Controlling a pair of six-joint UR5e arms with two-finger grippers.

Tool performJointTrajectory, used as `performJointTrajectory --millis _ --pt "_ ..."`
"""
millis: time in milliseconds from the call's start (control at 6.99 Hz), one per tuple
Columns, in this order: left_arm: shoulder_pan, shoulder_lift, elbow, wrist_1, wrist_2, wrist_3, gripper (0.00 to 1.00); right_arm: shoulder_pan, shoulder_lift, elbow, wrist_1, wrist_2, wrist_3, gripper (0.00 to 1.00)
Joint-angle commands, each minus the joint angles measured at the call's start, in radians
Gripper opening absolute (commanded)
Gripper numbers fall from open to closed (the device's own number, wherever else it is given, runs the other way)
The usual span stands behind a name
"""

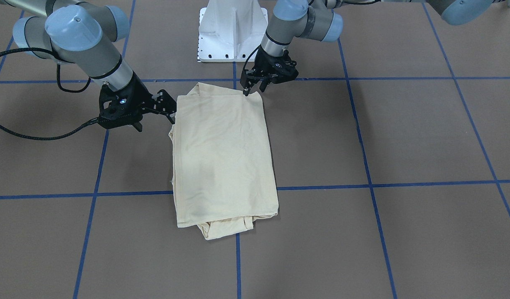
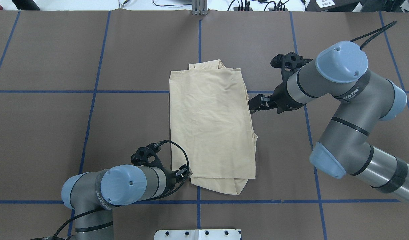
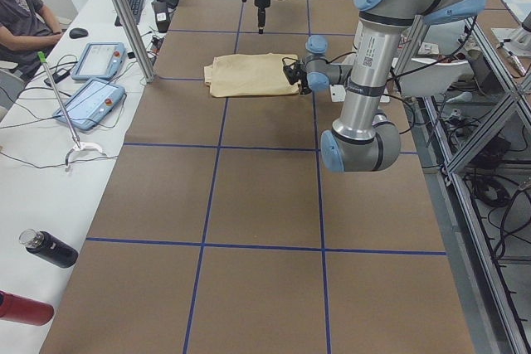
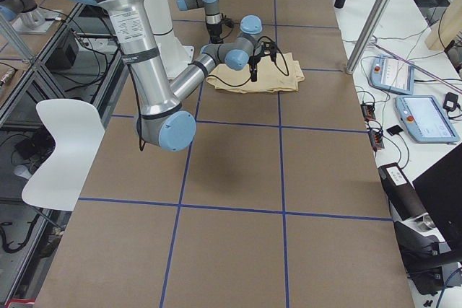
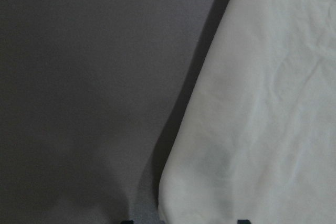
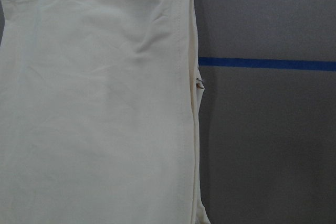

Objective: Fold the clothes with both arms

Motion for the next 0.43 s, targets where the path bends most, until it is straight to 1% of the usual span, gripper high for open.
performJointTrajectory --millis 0,286 --pt "0.000 -0.002 0.000 0.001 0.000 -0.001 0.64 0.001 -0.003 -0.001 0.000 0.001 0.000 1.00" --pt "0.000 -0.002 0.000 0.001 0.000 -0.001 0.62 -0.001 -0.003 -0.001 0.000 0.001 0.000 1.00"
